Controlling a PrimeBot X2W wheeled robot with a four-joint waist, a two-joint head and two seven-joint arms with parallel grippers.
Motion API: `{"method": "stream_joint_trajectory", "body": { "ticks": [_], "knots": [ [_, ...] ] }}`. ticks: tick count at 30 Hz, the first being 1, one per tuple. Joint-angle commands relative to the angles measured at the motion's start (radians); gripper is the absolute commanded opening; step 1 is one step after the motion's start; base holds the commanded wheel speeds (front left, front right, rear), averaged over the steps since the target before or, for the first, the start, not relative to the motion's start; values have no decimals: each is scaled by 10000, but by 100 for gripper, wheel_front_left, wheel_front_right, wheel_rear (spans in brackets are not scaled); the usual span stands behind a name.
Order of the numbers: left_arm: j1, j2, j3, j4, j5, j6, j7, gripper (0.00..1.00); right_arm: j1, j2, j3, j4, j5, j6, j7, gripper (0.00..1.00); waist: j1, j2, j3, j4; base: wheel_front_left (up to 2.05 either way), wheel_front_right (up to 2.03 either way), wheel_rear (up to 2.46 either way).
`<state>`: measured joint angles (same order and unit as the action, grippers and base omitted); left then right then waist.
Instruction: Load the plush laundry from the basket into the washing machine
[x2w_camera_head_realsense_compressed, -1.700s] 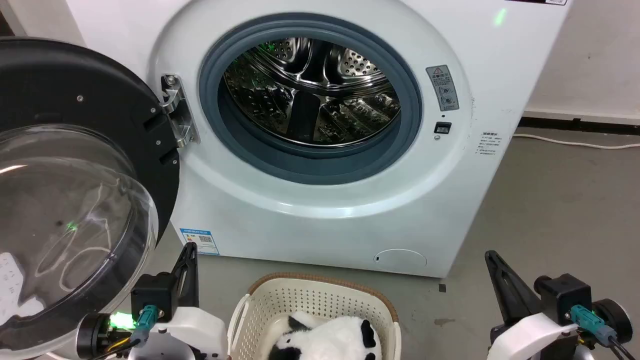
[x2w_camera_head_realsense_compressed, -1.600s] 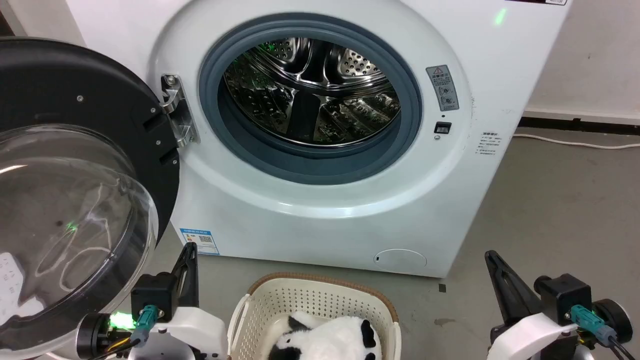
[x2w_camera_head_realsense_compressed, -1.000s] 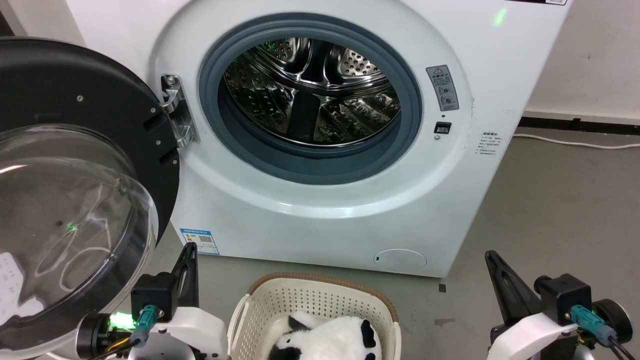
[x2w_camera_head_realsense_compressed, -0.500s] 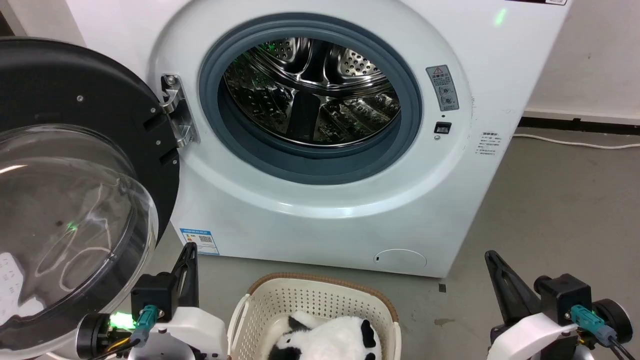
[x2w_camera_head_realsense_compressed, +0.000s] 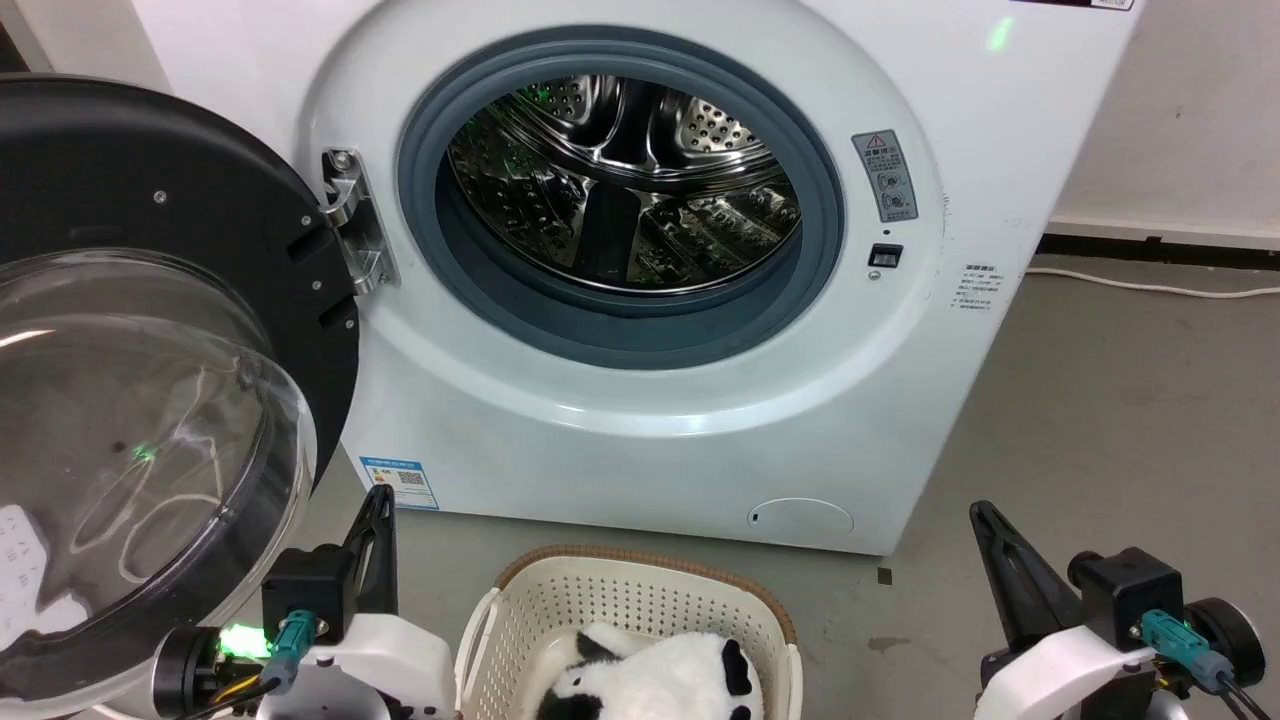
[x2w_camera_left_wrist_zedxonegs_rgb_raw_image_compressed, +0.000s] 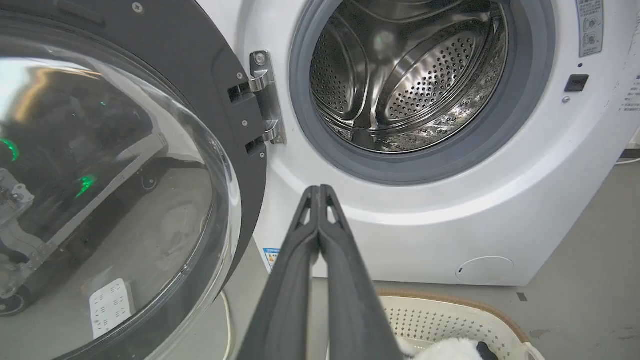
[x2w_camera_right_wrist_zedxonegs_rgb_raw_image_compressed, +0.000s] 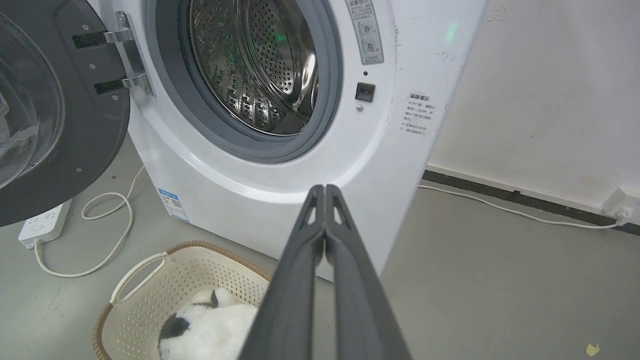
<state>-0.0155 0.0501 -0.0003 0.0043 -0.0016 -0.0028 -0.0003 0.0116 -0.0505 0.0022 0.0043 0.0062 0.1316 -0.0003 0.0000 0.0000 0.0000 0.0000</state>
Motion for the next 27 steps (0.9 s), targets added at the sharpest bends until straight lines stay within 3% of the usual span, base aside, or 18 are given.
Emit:
{"method": "stream_joint_trajectory", "body": {
  "ticks": [1, 5, 6, 27],
  "knots": [
    [155, 1, 3, -43, 16, 28, 3, 0, -116, 3, -22, -43, -62, -9, 3, 0, 0, 0, 0, 0, 0, 0, 0],
    [155, 1, 3, -43, 16, 28, 3, 0, -116, 3, -22, -43, -62, -9, 3, 0, 0, 0, 0, 0, 0, 0, 0],
    [0, 0, 3, 0, 0, 0, -2, 100, 0, 0, 4, 0, 2, 0, -2, 100, 0, 0, 0, 0, 0, 0, 0],
    [-41, 0, -302, -75, -89, 161, -364, 100, -37, 0, -174, 0, 264, -1, -364, 100, 0, 0, 296, -207, 0, 0, 0]
  ]
}}
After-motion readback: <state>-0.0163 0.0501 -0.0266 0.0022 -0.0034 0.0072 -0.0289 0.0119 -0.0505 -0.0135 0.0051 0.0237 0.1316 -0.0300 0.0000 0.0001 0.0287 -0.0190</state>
